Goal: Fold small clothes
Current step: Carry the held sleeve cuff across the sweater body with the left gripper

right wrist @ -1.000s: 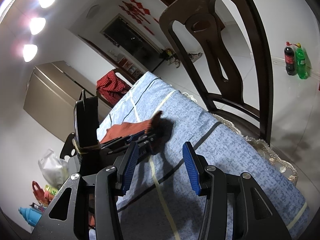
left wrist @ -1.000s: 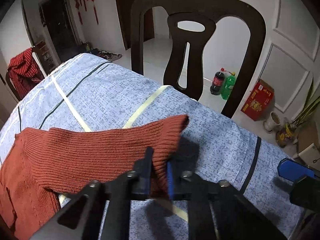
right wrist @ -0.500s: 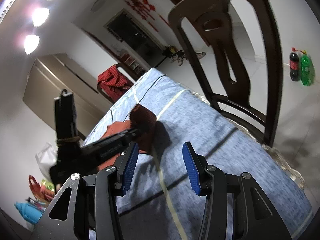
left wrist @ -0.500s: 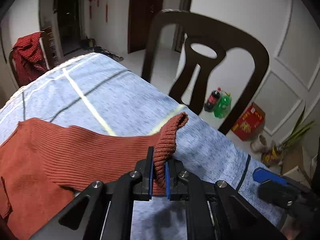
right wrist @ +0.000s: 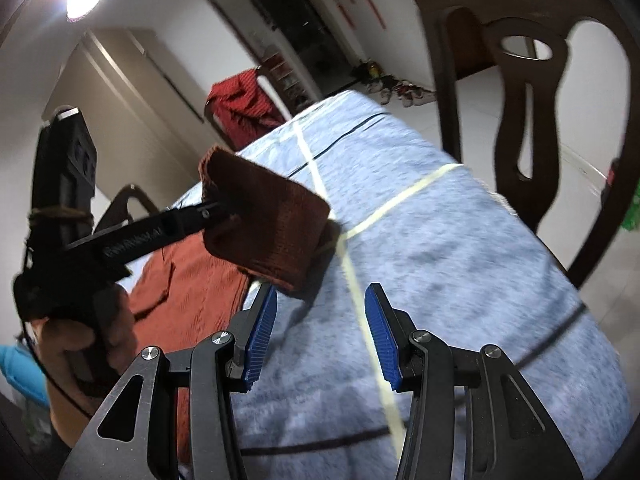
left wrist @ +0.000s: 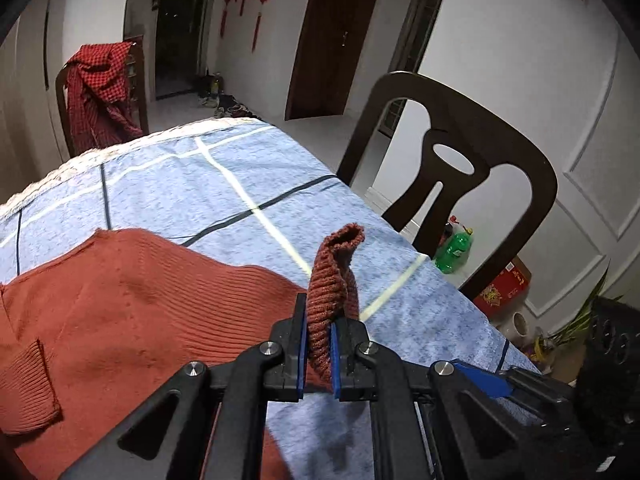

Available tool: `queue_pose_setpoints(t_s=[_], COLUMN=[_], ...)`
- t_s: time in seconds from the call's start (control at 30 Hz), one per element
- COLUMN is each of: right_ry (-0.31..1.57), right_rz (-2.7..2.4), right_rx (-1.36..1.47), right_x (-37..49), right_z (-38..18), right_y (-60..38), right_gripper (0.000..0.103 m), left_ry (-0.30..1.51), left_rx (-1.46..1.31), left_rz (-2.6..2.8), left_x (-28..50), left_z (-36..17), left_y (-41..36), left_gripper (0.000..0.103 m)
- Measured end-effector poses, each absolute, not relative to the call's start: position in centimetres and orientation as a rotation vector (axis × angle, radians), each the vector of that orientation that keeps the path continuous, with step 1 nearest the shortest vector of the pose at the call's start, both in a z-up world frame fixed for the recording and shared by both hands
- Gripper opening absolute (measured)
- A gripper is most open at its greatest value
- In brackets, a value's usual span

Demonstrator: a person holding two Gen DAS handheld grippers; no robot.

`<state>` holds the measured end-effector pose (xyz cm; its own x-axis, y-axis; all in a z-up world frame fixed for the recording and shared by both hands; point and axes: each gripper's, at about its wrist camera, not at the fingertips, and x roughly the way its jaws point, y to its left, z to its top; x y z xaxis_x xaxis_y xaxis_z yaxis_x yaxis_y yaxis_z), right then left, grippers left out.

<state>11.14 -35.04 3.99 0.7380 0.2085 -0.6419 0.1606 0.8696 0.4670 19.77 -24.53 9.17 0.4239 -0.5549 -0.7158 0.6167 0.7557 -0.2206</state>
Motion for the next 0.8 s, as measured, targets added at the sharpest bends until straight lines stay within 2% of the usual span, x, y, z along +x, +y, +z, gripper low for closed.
queue_pose_setpoints(t_s=[0.8], right_ry=[0.849], right_rz=[0.094], right_rx=[0.396], right_x=[18.9], right_z=[3.1], right_y=[-28.1], right_gripper=[0.047], left_ry=[0.829], left_rx=[-0.071], left_rz=[-0.618], left_x=[23.7], left_z=[10.2], left_y=[-15.0], left_gripper=[0.011])
